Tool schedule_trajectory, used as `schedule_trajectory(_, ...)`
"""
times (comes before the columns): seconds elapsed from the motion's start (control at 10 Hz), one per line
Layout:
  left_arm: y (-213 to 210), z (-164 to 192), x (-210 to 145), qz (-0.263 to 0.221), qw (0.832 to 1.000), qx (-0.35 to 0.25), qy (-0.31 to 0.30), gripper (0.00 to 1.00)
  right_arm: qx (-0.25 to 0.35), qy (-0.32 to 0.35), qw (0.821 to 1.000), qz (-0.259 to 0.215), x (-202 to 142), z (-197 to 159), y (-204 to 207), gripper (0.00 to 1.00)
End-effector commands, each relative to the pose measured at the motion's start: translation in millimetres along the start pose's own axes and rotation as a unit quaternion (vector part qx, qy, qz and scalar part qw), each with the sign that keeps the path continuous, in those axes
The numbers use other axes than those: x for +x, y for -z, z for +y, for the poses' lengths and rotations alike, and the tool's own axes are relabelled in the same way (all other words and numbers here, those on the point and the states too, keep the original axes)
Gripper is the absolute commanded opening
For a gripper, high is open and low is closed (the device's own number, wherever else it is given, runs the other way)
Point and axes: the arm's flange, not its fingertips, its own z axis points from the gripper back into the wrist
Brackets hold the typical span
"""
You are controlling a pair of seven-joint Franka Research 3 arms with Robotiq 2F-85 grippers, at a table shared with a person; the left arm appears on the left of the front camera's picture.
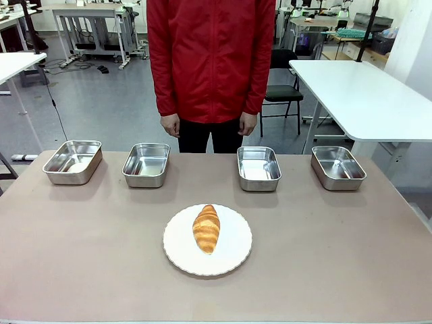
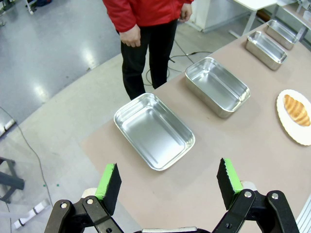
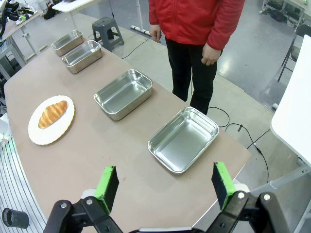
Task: Place the bread in the container.
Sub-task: Place the Butter Roll into the Airtight Container indicated by the human.
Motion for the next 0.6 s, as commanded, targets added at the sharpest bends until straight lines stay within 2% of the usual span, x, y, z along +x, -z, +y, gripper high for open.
schedule_trajectory(0.0, -0.2, -0.9, 1.2, -0.010, 1.000, -0.002, -0.005, 1.00, 0.001, -0.001, 1.000, -0.003, 0.7, 0.4, -0.3, 1.00)
schedule_trajectory(0.5, -0.2, -0.9, 1.2, -0.010, 1.000, -0.002, -0.005, 1.00, 0.001, -0.001, 1.000, -0.003, 0.7, 0.4, -0.3, 1.00)
